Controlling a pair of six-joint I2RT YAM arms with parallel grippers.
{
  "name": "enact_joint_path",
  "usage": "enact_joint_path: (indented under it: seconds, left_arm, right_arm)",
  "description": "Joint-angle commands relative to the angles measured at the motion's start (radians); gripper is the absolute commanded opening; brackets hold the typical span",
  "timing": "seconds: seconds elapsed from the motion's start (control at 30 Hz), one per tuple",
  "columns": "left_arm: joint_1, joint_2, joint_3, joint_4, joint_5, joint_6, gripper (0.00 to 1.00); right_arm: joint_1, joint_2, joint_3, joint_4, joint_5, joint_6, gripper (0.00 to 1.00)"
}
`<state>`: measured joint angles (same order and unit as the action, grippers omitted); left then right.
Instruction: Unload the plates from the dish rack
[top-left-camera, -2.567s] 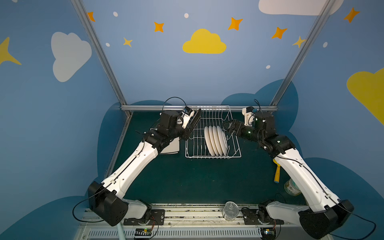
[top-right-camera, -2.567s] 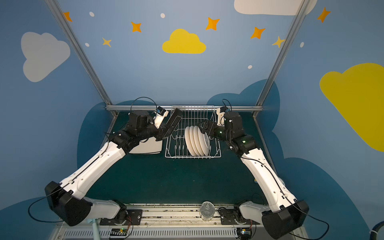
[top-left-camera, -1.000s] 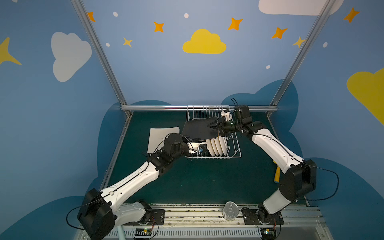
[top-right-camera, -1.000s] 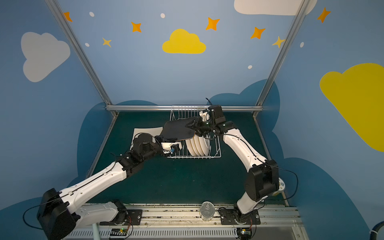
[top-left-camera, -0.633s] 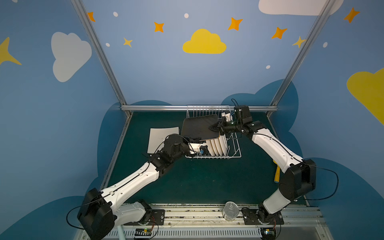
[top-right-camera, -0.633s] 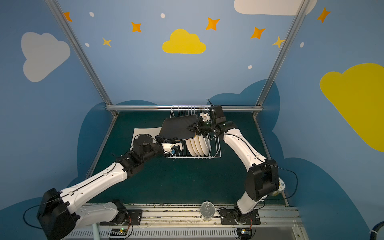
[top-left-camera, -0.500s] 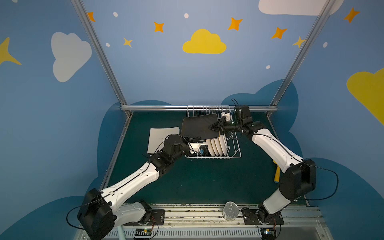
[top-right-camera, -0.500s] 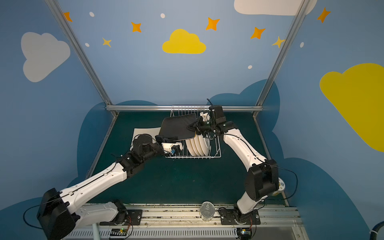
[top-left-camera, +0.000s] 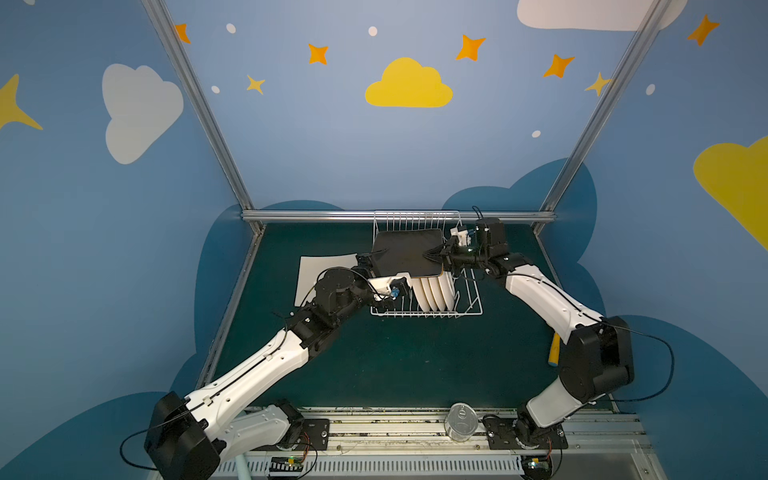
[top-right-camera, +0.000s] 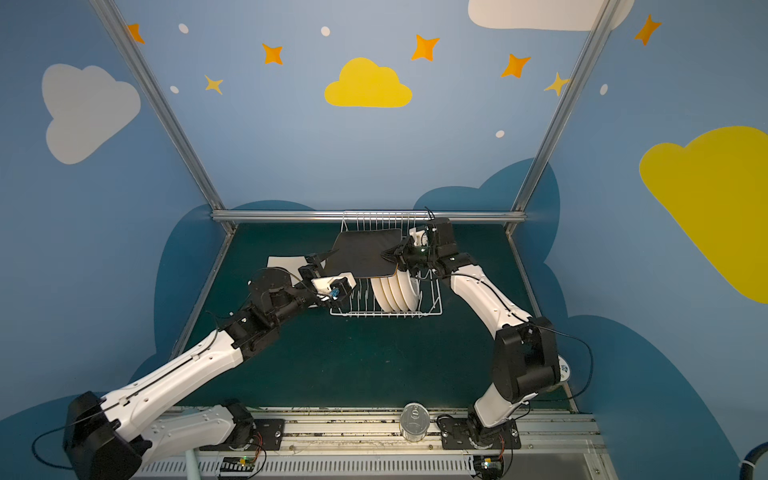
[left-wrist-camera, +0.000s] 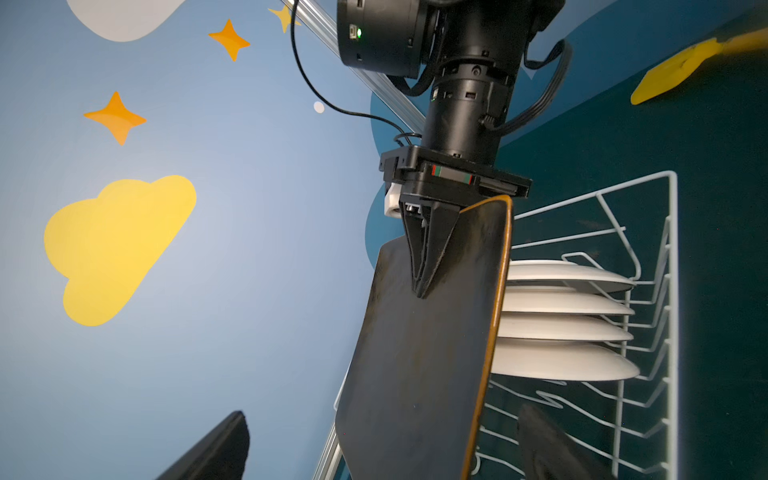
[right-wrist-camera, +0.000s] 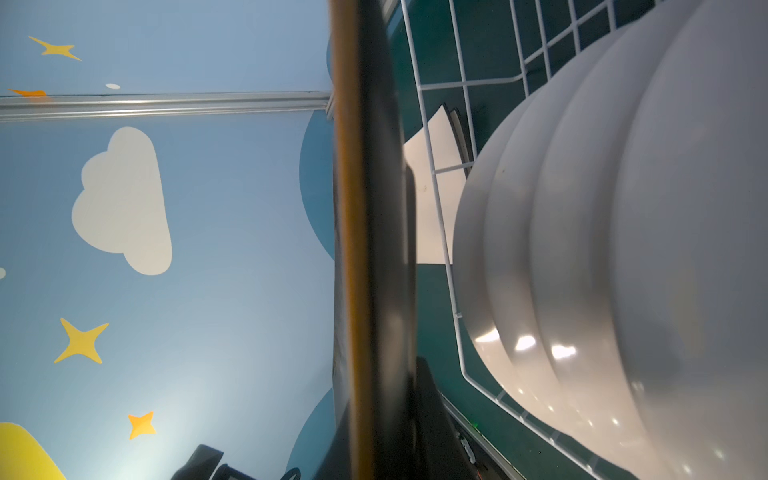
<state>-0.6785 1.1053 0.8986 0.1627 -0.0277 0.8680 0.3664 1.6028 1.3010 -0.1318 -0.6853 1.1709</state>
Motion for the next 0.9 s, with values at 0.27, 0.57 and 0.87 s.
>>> enact_joint_path:
  seconds: [0.27, 0.57, 0.87]
  left_arm:
    - [0.244, -0.090, 0.190, -0.293, 0.098, -0.673, 1.00]
    - [0.510, 0.119, 0.402, -0.426, 0.532, -1.271, 1.00]
    - [0.517, 0.371, 0.491, -0.441, 0.803, -1.466, 1.00]
  right_arm:
    - [-0.044, -0.127, 0.002, 0.164, -0.015, -0.059, 0.00]
    - [-0.045, -0.150, -0.022, 0.182, -0.029, -0.114, 0.00]
    - [-0.045, -0.182, -0.052, 0.240, -0.057, -0.180, 0.00]
